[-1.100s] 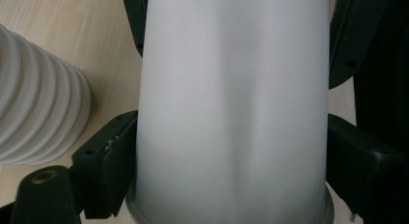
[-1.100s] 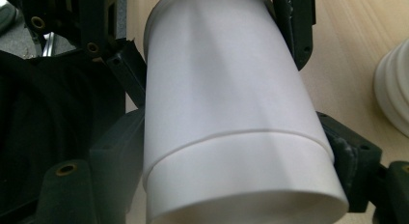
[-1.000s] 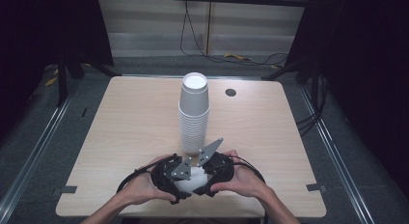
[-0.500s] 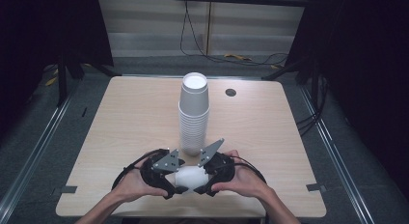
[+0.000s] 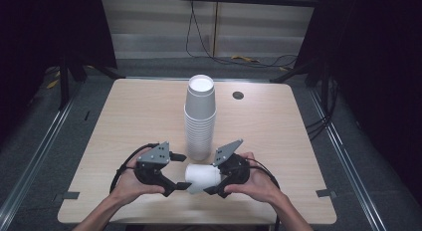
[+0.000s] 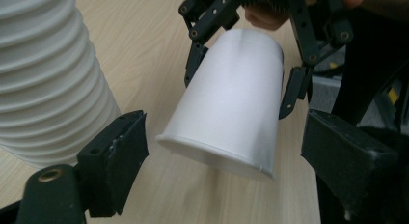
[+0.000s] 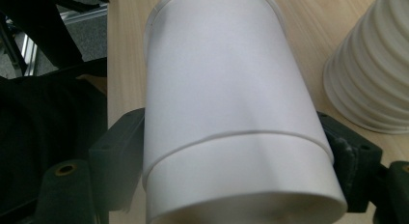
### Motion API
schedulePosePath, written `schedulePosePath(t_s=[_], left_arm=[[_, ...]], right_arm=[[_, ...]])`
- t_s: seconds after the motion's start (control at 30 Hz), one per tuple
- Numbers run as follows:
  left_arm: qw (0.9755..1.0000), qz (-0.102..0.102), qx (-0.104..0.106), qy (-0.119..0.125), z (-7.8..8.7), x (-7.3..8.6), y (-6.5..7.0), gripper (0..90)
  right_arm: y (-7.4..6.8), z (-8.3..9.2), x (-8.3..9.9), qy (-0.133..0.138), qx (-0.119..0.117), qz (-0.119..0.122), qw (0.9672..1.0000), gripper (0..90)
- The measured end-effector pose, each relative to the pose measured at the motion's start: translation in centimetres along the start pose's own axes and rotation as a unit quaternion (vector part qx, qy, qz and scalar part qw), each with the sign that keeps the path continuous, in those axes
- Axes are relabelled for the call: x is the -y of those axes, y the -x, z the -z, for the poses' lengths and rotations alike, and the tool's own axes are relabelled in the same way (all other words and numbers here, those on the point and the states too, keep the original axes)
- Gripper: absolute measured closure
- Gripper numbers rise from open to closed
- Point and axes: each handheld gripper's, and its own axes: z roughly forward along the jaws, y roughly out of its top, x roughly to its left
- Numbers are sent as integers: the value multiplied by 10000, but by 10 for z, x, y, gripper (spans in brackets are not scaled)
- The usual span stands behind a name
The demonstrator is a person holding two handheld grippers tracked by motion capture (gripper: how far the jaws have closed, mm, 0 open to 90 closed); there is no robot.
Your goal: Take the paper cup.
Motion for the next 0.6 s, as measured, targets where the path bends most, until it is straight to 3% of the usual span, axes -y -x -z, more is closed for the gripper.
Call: schedulePosePath(t_s=[0.23, 0.47, 0.6], left_arm=[[9999, 43, -18, 145, 1, 1, 1, 156], [9997, 162, -30, 184, -1, 7, -1, 157], [9993, 314, -138, 158, -2, 11, -4, 156]], right_arm=[[7, 5, 9, 291, 142, -146, 9994, 208], [15, 11, 17, 655, -20, -430, 9969, 208], [18, 12, 21, 800, -53, -511, 9955, 208]])
